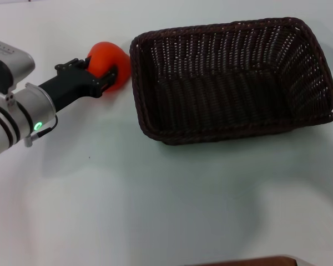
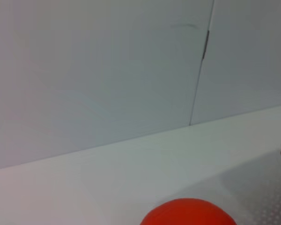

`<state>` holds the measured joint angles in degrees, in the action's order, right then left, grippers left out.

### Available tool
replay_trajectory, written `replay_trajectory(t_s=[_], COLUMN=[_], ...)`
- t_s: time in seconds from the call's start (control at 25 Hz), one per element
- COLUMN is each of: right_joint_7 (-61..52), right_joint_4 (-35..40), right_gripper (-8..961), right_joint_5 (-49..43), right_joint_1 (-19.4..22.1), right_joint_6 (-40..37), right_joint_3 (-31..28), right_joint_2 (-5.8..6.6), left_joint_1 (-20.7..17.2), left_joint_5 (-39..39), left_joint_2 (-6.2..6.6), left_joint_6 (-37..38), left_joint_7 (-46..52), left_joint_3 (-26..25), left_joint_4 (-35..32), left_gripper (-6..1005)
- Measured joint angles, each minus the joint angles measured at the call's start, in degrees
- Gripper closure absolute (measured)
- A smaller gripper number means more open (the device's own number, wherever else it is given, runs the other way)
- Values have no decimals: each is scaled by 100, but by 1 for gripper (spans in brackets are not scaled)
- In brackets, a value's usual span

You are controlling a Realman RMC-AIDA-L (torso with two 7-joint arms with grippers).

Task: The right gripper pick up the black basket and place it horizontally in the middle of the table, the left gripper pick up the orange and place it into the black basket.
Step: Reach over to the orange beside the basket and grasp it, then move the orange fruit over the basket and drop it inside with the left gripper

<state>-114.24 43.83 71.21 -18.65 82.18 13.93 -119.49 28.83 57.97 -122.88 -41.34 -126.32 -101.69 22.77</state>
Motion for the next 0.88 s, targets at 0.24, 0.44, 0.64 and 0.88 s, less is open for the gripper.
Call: replay_trajectory(t_s=[0.24,0.44,0.64,0.88], right_joint_7=[559,715,814,890], right_joint_4=[-342,-458,-599,-631], right_gripper=[297,297,297,297], right_joint_5=[491,518,580,613], right_joint_1=[127,148,122,58], right_joint_6=[9,35,38,30], right_joint_3=[-331,-569,-592,-610], right_joint_2=[17,13,23,19], left_joint_1=[-461,-789,-963,-1199], left_joint_5=[-48,-197,-242,-244], left_joint_2=[-97,-139,-131,-122], left_joint_6=[-63,-327,-921,-2627], left_joint_7=[-117,-255,-271,-227], left_joint_3=[-286,-553,-999,-1687], left_joint_4=[557,788,782,778], left_gripper=[512,581,603,629])
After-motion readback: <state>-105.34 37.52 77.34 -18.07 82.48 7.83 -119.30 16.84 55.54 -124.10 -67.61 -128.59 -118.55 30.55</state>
